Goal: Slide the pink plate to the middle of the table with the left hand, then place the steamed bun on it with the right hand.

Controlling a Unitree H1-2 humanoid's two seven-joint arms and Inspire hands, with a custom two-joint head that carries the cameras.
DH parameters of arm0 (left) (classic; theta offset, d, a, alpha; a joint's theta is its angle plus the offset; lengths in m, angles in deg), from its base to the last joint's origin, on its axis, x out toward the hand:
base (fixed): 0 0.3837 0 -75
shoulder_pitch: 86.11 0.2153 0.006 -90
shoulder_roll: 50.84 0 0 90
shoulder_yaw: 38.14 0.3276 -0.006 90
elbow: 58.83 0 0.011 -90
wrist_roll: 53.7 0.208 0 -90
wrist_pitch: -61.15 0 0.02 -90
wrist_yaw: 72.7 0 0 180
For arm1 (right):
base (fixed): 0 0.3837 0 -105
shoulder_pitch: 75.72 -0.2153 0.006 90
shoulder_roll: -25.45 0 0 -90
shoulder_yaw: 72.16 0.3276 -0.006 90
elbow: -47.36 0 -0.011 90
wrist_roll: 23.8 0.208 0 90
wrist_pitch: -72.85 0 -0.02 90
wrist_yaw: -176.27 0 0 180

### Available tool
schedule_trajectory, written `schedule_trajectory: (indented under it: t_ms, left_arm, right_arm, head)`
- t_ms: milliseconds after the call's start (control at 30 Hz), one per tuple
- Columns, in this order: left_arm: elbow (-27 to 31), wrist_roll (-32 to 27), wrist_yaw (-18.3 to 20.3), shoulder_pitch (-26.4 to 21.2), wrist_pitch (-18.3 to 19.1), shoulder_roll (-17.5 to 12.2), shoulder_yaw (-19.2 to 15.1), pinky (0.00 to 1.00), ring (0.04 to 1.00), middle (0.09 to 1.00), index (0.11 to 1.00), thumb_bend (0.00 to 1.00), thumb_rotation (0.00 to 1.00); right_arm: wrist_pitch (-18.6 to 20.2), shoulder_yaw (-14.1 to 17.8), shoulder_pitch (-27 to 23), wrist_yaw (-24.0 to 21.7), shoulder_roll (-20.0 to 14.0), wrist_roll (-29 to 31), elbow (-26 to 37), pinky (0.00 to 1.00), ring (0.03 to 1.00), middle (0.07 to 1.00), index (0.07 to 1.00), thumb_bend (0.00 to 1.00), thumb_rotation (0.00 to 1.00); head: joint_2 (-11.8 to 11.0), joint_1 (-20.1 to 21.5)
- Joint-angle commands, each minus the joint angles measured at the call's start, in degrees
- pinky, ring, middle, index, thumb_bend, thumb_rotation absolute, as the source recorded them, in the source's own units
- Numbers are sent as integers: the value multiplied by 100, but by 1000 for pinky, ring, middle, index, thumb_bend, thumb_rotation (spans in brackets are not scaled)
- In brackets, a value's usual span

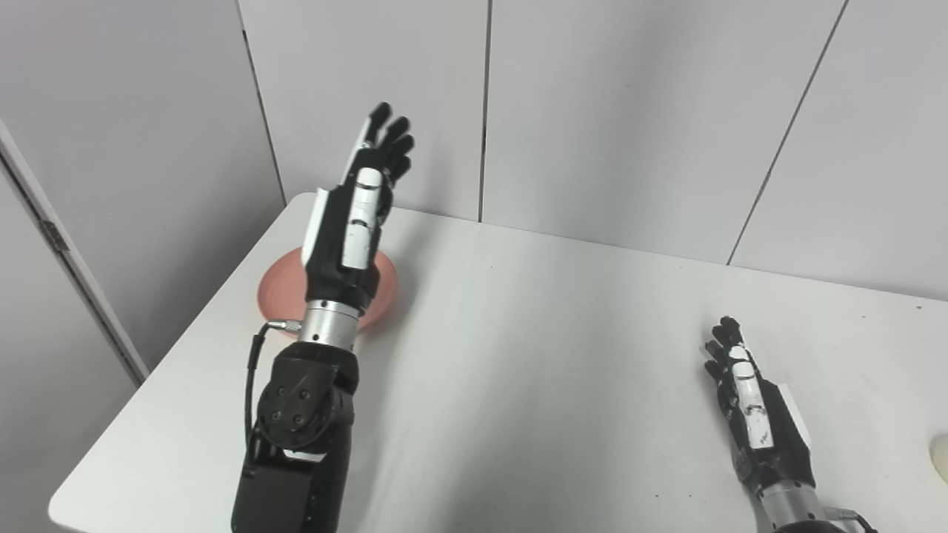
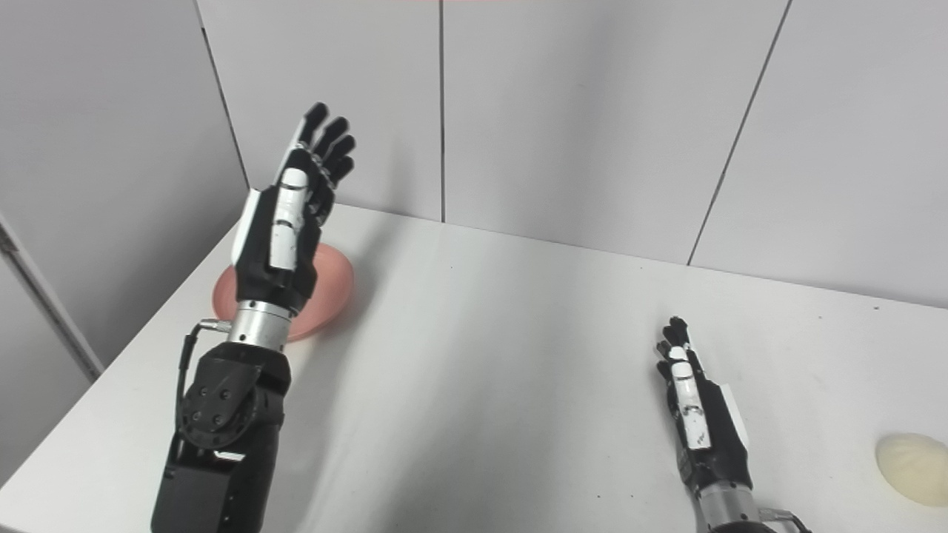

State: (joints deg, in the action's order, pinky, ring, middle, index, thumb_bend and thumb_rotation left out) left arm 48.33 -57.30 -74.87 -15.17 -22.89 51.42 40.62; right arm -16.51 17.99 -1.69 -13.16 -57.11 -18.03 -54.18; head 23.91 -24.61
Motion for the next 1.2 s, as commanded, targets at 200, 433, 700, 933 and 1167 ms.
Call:
schedule_trajectory:
  t_ms: [200,433,700,933,1167]
  left_arm:
    - [-168,-290,-271,-217,-394,-332,-540,963,952,964,963,481,1000]
    - [-341,-576,-448,-216,-493,-523,-960,958,949,958,966,456,1000]
    - [-923,-860,-483,-213,-776,-843,-1316,970,957,967,969,478,1000]
    - [-1578,-974,-475,-267,-1051,-984,-1446,995,962,965,962,477,1000]
    - [-2251,-1170,-453,-347,-1172,-1084,-1493,1000,963,966,970,479,1000]
  right_arm:
    - [322,62,45,93,-91,-60,-115,1000,1000,1000,1000,61,1000]
    - [272,51,68,62,-112,-69,-83,1000,1000,1000,1000,56,1000]
    - [351,50,67,56,-119,-44,-22,1000,1000,1000,1000,57,1000]
    - [409,83,81,89,-96,-9,25,1000,1000,1000,1000,70,1000]
    - [357,59,79,35,-139,-24,14,1000,1000,1000,1000,51,1000]
  head:
    - [5,-43]
    - [44,-74]
    - [70,-98]
    - [104,-104]
    - [154,-133]
